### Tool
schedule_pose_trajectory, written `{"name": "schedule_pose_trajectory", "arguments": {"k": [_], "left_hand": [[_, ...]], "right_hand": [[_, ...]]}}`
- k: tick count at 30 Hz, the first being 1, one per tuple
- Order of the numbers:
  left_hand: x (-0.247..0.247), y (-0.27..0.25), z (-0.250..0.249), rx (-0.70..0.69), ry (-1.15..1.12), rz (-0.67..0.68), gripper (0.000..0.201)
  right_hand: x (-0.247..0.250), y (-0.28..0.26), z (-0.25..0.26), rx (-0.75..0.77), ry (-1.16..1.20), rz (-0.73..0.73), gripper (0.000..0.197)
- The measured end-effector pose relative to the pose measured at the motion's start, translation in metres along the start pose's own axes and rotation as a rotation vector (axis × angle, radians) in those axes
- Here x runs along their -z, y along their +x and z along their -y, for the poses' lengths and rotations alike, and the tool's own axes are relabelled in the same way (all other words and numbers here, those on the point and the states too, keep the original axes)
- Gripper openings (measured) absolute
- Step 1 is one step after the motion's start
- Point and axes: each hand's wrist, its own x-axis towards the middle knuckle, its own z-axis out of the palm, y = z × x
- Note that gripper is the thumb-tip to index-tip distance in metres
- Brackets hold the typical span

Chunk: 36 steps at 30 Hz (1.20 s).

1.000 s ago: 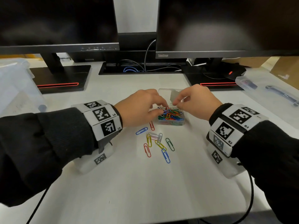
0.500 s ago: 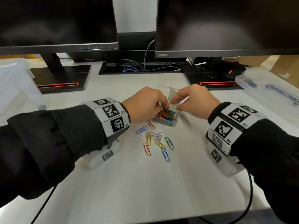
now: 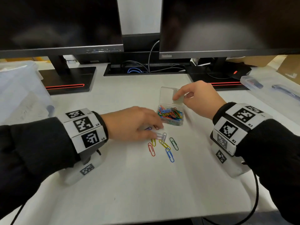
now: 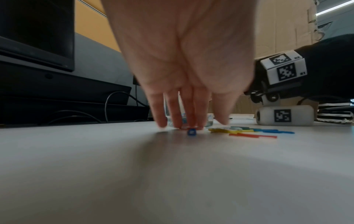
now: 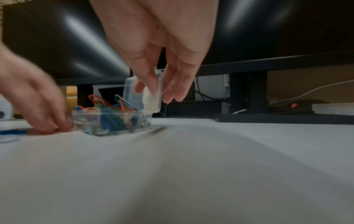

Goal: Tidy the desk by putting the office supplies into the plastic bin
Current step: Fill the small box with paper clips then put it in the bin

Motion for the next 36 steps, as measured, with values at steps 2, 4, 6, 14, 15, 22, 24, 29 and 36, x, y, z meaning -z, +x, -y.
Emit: {"name": "schedule_pose_trajectory", "arguments": {"k": [2,4,6,14,15,22,24,29,36], "left_hand": [[-0.002,-0.005,0.004,0.013,0.0,0.067,0.052],[-0.002,-0.011,0.005,0.034,-0.071,0.074,0.057],[-0.002,-0.017,0.005,0.068,-0.151,0.079,0.049],[0.001,-0.018,0.001,0.202,-0.234,-0.052,0.02],[0.001,-0.018,-0.002,0.221,-0.216,-0.052,0.02],[0.003,0.002,-0.013,0.266,-0.167,-0.073,0.016],[0.005,0.009,-0.012,0.269,-0.195,-0.079,0.016],[0.006,0.012,-0.01,0.214,-0.187,-0.098,0.014],[0.005,0.002,-0.005,0.306,-0.092,-0.144,0.023]], "right_hand": [[0.001,-0.001,0.001,-0.007,0.013,-0.002,0.039],[0.002,-0.003,0.0,-0.016,0.022,-0.004,0.038],[0.002,-0.003,0.0,-0.021,0.018,-0.007,0.038],[0.001,-0.002,0.001,-0.036,0.003,0.015,0.036],[0.001,-0.002,0.0,-0.038,0.003,0.014,0.035],[0.001,-0.002,0.001,-0.044,0.0,0.009,0.036],[0.002,-0.003,0.001,-0.044,0.005,0.008,0.036],[0.002,-0.003,0.001,-0.031,0.002,0.007,0.036],[0.002,-0.003,0.003,-0.026,0.002,-0.002,0.036]]}}
